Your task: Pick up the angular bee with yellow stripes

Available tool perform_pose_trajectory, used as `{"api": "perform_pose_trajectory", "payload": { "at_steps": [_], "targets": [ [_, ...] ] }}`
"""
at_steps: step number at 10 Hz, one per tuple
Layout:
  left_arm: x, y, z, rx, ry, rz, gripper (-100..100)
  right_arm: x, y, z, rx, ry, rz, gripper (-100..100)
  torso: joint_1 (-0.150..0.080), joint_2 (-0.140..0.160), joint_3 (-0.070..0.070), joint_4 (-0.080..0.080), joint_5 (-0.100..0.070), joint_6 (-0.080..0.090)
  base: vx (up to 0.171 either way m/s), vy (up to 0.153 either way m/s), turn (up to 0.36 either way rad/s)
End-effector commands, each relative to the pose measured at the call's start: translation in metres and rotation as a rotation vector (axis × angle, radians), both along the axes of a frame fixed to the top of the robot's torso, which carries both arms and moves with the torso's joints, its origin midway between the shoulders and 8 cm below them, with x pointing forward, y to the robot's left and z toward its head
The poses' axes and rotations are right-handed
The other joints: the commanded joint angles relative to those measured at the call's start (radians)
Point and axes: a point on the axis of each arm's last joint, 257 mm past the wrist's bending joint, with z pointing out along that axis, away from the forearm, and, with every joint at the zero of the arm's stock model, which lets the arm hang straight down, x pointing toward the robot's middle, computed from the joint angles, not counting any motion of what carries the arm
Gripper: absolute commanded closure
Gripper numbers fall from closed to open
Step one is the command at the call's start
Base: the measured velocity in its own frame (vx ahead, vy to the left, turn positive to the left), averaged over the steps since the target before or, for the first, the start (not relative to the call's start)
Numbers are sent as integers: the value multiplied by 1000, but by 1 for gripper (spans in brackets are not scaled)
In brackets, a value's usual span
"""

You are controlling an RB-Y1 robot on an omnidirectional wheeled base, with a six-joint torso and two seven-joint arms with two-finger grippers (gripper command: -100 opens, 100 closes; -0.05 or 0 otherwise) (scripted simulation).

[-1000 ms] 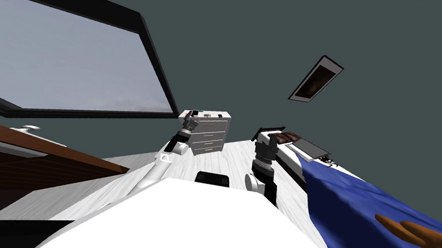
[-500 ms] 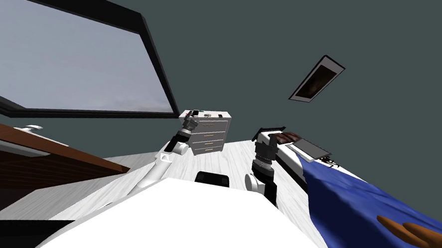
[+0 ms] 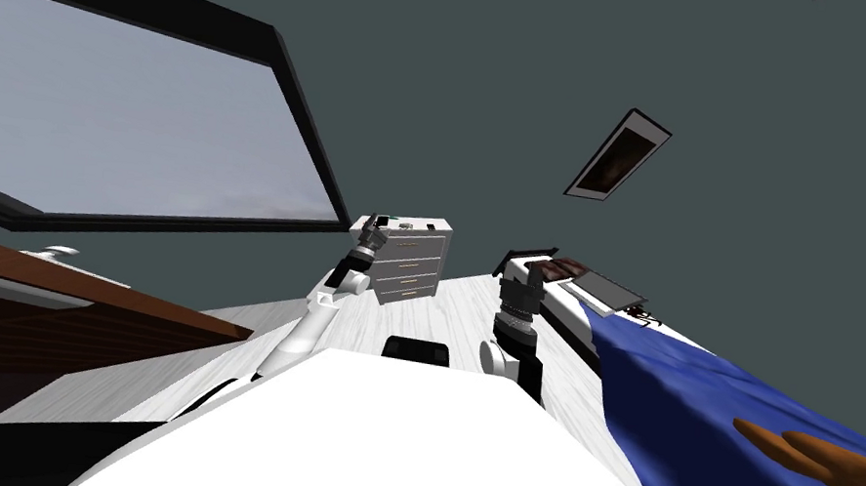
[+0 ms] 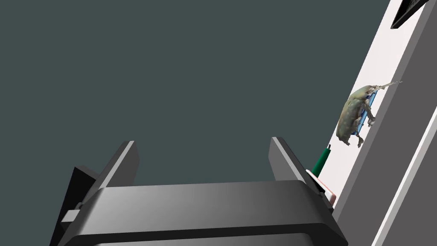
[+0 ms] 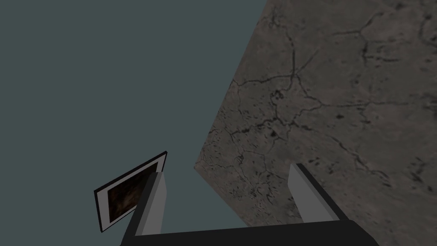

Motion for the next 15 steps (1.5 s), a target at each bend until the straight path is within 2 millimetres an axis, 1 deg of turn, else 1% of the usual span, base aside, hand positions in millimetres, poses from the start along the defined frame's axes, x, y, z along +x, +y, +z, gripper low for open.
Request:
{"api": "perform_pose_trajectory", "payload": {
  "at_steps": [1,8,13,15],
  "targets": [
    [2,1,1,2,2,2,-100,0,0,0,0,0,0,0,0,0,0,0,0,0,0,0,0],
    [2,1,1,2,2,2,-100,0,0,0,0,0,0,0,0,1,0,0,0,0,-1,0,-1],
    [16,-7,5,-52,82,-50,-100,0,0,0,0,0,0,0,2,-1,-1,0,0,0,19,26,45],
    [21,-9,3,-66,114,-61,-100,0,0,0,0,0,0,0,1,-1,0,0,0,0,17,23,24]
  ]
}}
